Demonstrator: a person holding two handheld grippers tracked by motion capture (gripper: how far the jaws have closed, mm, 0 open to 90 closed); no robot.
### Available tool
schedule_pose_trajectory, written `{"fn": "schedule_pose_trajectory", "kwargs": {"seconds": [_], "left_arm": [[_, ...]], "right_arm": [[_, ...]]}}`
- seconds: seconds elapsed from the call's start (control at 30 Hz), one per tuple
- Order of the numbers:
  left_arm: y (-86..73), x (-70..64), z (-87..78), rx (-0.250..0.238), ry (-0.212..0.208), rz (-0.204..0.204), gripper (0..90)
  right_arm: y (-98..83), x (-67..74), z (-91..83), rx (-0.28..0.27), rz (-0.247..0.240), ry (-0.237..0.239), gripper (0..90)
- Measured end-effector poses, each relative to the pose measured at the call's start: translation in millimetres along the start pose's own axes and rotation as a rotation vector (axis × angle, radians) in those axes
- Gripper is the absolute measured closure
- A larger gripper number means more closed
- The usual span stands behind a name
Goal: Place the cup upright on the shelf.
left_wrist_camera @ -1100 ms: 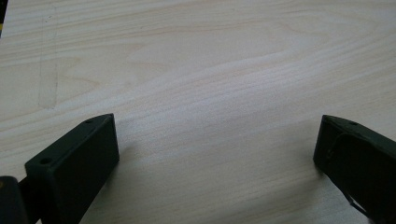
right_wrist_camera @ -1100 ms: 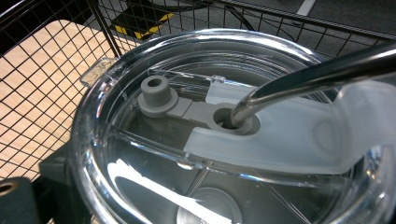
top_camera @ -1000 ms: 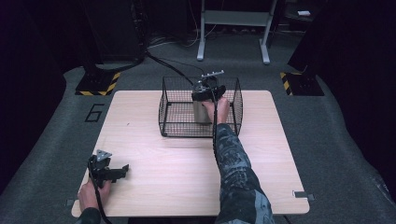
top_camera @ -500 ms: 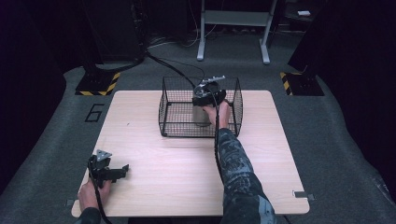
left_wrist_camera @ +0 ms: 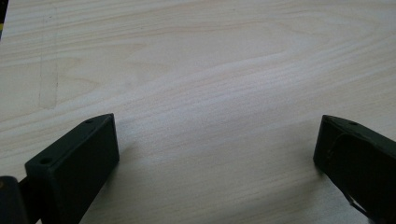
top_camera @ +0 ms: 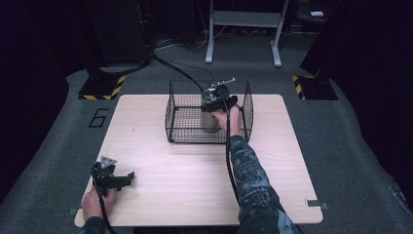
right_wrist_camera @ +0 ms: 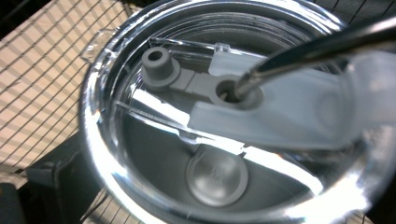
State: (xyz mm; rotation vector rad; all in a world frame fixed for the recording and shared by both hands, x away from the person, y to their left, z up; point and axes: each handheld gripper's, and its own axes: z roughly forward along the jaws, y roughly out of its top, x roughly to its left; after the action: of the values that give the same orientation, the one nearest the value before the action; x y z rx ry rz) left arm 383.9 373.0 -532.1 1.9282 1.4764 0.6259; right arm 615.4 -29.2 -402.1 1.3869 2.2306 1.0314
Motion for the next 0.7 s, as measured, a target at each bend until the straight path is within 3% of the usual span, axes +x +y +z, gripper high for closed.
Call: {"fn": "schedule_pose_trajectory", "kwargs": {"seconds": [0.17, 0.33, 0.7], "left_arm": [[0.0, -0.2, -0.2, 0.003, -0.001, -0.004, 0.1], [0.1, -0.1, -0.3, 0.004, 0.0, -0.002, 0.1], [0.1, -0.3, -0.2, 0.003, -0.002, -0.004, 0.1]], "right_arm": [[-2.5, -1.3, -12.9, 0.034, 0.003, 0.028, 0.0], [-4.9, 0.7, -29.7, 0.039, -0.034, 0.027, 0.0], [-7.1, 7.0, -67.1, 0.021, -0.06, 0.061, 0.0]]}}
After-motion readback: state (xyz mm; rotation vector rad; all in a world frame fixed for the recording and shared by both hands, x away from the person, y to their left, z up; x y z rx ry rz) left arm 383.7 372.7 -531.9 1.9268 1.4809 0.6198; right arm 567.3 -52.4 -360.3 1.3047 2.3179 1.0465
